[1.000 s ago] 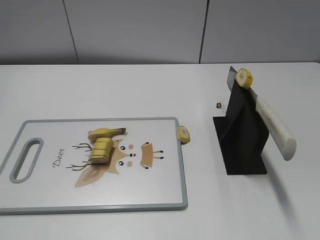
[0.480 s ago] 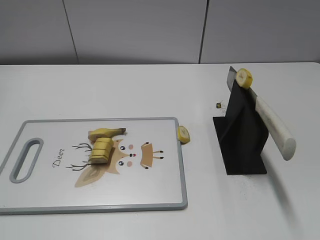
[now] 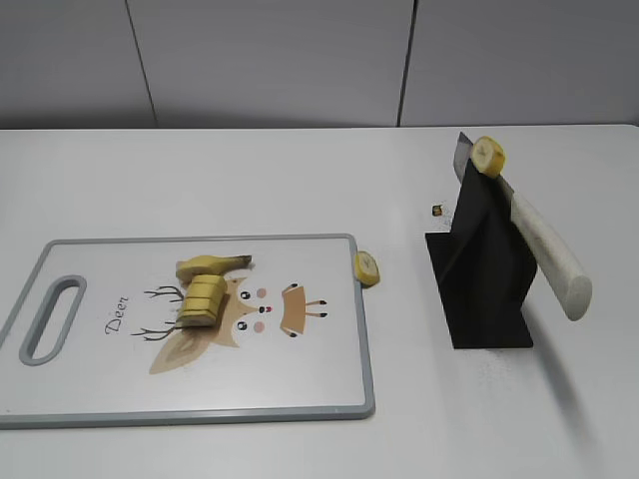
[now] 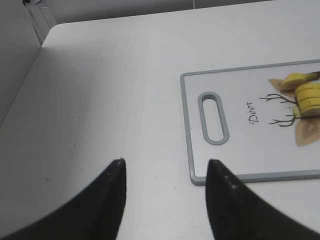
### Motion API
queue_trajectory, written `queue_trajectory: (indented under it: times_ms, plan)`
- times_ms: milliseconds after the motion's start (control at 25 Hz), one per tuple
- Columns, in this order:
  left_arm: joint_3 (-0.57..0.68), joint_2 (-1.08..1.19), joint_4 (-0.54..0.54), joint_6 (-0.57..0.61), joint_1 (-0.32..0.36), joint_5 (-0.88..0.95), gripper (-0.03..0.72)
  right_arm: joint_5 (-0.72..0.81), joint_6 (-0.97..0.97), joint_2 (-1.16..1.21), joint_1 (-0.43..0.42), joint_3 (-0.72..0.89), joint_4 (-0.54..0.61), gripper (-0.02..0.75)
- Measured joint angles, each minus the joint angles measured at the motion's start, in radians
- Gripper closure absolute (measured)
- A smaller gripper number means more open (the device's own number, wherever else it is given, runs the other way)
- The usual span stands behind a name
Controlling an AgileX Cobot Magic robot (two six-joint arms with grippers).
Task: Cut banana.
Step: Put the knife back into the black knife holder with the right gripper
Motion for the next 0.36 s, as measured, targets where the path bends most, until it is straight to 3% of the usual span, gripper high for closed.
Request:
queue_trajectory:
  times_ms: [360]
  plan:
    - [0.000,0.000,0.000,0.000,0.000,0.000,0.190,0.000,0.000,0.000,-0.011,0.000,0.000,0.154]
